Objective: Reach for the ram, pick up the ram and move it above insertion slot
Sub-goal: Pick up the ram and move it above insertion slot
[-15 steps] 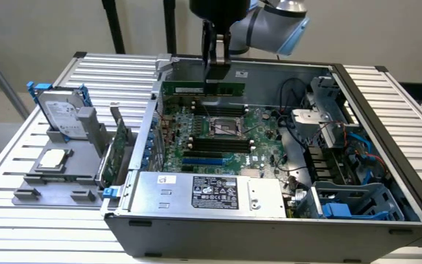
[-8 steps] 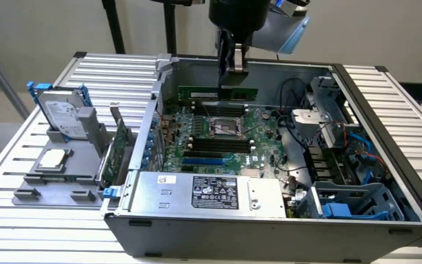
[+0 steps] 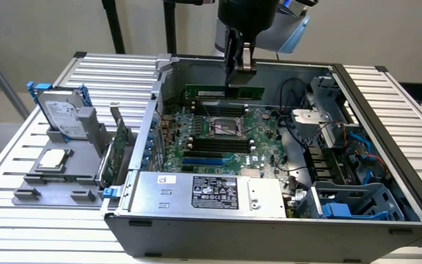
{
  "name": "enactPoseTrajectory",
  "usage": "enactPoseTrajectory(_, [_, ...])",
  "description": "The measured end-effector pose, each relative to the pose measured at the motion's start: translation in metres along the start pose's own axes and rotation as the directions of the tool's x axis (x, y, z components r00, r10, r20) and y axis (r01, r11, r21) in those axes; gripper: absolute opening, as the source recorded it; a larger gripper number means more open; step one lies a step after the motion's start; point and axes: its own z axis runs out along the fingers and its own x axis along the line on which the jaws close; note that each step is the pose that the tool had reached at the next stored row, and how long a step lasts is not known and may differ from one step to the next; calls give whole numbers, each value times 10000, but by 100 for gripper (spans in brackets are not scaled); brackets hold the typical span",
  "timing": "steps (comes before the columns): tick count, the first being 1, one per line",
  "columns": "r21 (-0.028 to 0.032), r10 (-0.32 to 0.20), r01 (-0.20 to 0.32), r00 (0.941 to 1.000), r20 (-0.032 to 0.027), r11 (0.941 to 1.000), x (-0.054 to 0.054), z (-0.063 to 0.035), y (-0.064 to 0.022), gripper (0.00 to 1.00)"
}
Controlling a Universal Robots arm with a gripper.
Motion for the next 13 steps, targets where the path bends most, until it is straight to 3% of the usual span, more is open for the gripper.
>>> enactPoseTrajectory(13, [5, 185, -185, 9998, 7, 9998, -142, 20, -119, 14])
